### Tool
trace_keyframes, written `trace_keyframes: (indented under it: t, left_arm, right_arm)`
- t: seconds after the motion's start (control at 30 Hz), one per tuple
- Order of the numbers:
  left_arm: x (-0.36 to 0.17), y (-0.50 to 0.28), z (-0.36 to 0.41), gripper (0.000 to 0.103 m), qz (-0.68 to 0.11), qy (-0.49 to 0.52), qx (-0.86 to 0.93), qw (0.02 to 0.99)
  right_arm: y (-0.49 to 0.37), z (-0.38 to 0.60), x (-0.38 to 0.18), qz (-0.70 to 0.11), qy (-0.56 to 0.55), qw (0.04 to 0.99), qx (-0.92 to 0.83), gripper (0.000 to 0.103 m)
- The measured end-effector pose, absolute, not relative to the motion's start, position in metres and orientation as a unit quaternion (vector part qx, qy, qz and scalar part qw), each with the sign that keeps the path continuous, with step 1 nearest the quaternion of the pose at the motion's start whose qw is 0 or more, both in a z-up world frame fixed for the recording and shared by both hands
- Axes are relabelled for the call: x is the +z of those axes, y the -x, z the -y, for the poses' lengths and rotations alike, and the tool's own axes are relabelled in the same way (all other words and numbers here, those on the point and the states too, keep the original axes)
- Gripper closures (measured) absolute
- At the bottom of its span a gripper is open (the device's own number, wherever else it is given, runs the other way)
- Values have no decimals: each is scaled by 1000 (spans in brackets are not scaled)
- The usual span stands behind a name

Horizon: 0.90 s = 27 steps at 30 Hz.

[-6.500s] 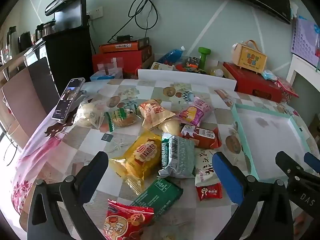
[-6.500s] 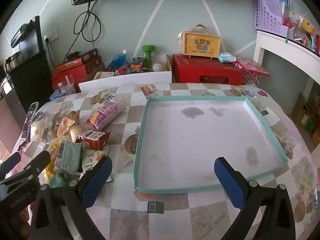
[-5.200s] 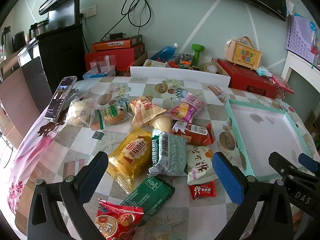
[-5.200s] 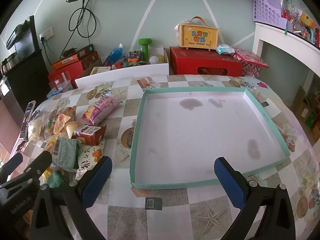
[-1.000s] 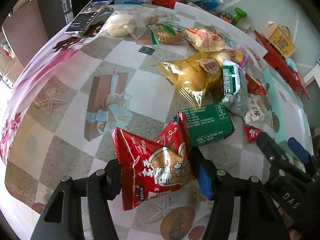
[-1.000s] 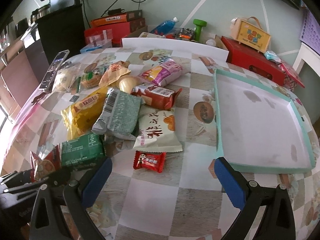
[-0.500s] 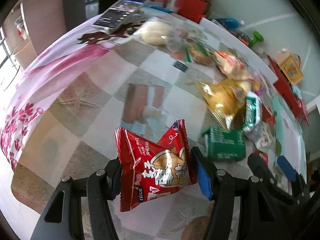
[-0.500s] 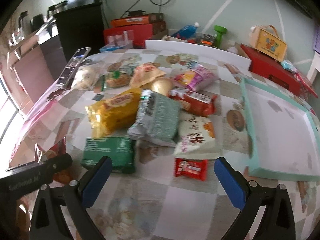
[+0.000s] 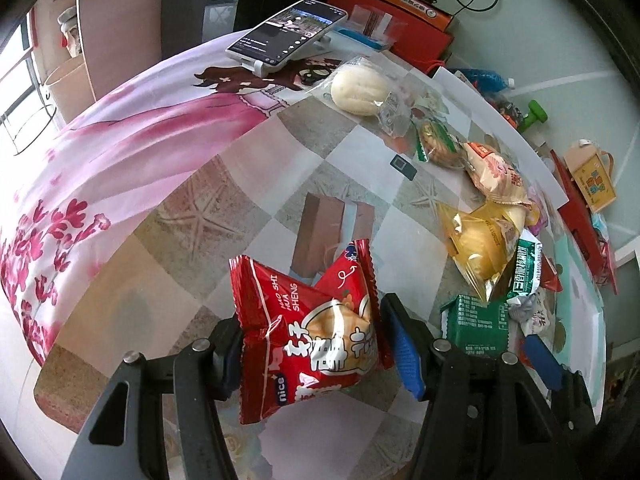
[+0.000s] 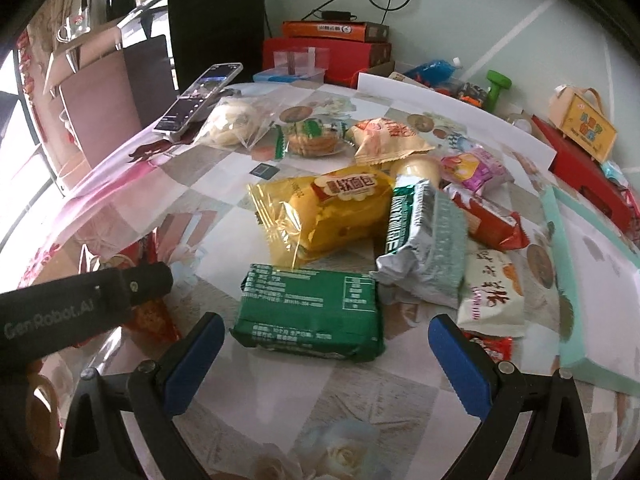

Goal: Organize snacks
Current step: 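Lift the red chip bag with the left tool while the right tool grasps the green biscuit pack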

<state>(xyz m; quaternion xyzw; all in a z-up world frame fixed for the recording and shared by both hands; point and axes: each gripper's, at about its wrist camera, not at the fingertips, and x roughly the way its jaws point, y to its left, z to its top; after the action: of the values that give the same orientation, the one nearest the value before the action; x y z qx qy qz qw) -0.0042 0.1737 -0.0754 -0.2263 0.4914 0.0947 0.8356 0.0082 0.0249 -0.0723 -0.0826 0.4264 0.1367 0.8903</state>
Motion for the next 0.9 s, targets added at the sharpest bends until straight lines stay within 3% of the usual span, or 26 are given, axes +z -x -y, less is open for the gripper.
trace_keyframes:
  t: [0.13, 0.27, 0.4, 0.9]
  left_arm:
    - [-76, 3, -173, 40, -492, 219, 93, 838]
    - [-76, 3, -172, 40, -491, 213, 91, 840]
    - [-75, 3, -172, 47, -489, 216, 85, 841]
    - [-59, 6, -163, 49, -475, 206, 86, 851]
  right_arm:
    - [-13, -22, -75, -432, 64, 889, 134, 7]
    - [-15, -20, -75, -440, 36, 885, 149, 27]
    - [-13, -22, -74, -440, 38, 884, 152, 30]
    - [2, -4, -47, -410, 12, 897, 167, 31]
